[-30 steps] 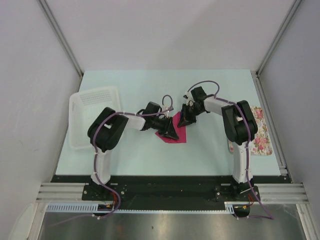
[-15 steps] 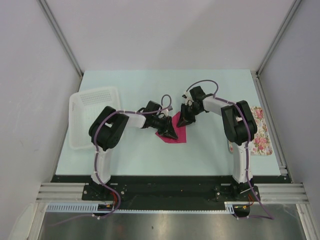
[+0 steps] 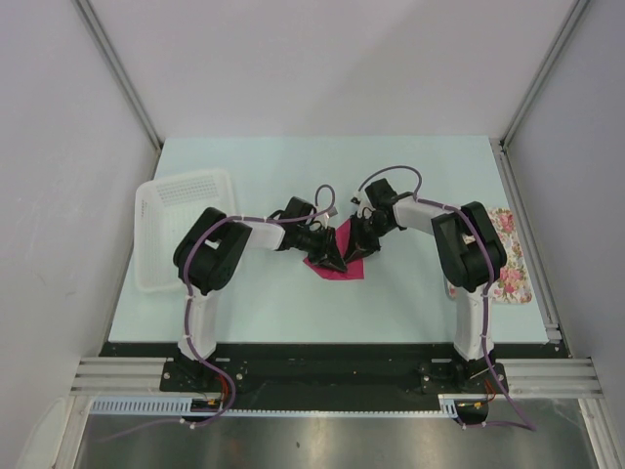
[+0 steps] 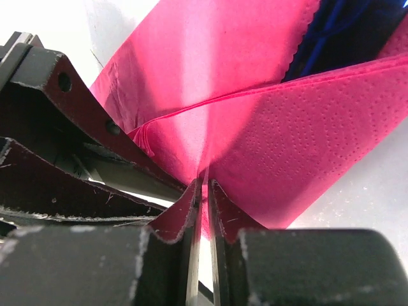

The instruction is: Place the utensils on the paper napkin and roll it up

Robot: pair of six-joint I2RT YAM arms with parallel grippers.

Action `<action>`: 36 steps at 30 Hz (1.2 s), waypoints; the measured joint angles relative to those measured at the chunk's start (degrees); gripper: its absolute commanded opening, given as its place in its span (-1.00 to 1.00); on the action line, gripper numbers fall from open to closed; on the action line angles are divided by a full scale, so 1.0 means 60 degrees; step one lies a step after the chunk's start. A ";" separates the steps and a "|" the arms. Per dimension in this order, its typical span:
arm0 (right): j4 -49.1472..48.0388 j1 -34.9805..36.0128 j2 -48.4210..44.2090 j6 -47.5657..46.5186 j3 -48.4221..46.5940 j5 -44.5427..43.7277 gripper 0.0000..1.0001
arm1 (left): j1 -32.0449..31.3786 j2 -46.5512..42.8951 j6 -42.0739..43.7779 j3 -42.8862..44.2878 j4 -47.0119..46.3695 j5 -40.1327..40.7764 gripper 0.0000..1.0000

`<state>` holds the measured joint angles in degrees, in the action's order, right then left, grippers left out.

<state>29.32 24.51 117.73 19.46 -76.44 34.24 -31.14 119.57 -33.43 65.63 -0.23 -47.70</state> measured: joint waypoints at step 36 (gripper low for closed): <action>0.0299 -0.0229 0.0393 0.0029 -0.0182 0.0572 -0.83 | 0.2124 -0.2040 0.1796 -0.1209 0.1537 0.1501 0.21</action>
<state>31.11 23.14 120.09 19.64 -77.54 37.67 -18.39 107.33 -22.65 58.37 8.99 -38.70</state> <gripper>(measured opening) 0.085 0.607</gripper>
